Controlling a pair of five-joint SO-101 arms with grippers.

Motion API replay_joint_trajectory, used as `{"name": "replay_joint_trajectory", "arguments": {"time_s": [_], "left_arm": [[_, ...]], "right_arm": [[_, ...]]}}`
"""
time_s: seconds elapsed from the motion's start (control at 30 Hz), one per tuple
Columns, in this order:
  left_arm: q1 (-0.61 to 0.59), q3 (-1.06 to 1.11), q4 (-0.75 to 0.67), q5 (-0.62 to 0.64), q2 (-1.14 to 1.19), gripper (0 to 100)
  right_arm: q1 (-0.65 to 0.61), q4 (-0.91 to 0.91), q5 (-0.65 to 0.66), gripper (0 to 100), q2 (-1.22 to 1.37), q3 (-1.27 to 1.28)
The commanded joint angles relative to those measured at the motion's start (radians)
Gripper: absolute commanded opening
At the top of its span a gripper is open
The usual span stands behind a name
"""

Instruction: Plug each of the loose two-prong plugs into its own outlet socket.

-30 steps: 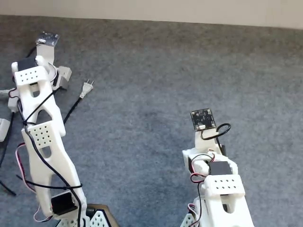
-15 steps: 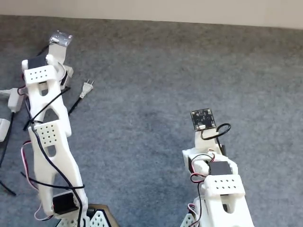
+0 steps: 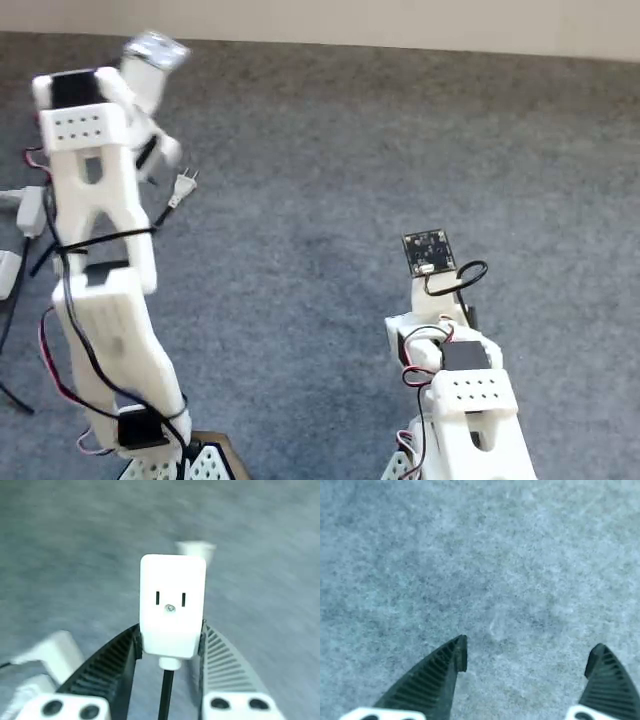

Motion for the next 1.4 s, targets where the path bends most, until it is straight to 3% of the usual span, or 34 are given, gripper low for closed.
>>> {"name": "replay_joint_trajectory", "arguments": {"time_s": [0.0, 0.1, 0.27, 0.37, 0.5, 0.63, 0.8, 1.1, 1.37], "left_arm": [[0.229, 0.688, 0.005, -0.186, -0.443, 0], [0.383, 1.099, -0.106, -0.278, -0.664, 0], [0.515, 1.69, -0.52, -0.365, -0.961, 0], [0.595, 1.917, -0.669, -0.377, -1.05, 0], [0.667, 2.077, -0.75, -0.376, -1.066, 0], [0.631, 2.106, -0.756, -0.374, -1.073, 4], [0.533, 2.038, -0.715, -0.382, -1.075, 23], [0.424, 1.75, -0.47, -0.431, -1.075, 18], [0.447, 1.69, -0.54, -0.336, -1.066, 18]], "right_arm": [[-0.007, -0.018, 0.008, 36.1, -0.018, -0.004], [-0.007, -0.018, 0.008, 36.1, -0.018, -0.004], [-0.005, -0.018, 0.008, 36.1, -0.018, -0.004], [-0.005, -0.018, 0.008, 36.1, -0.018, -0.004], [-0.005, -0.018, 0.008, 36.1, -0.018, -0.004], [-0.005, -0.018, 0.008, 36.1, -0.018, -0.004], [-0.005, -0.018, 0.008, 36.1, -0.018, -0.004], [-0.005, -0.018, 0.008, 36.1, -0.018, -0.004], [-0.005, -0.018, 0.008, 36.1, -0.018, -0.004]]}}
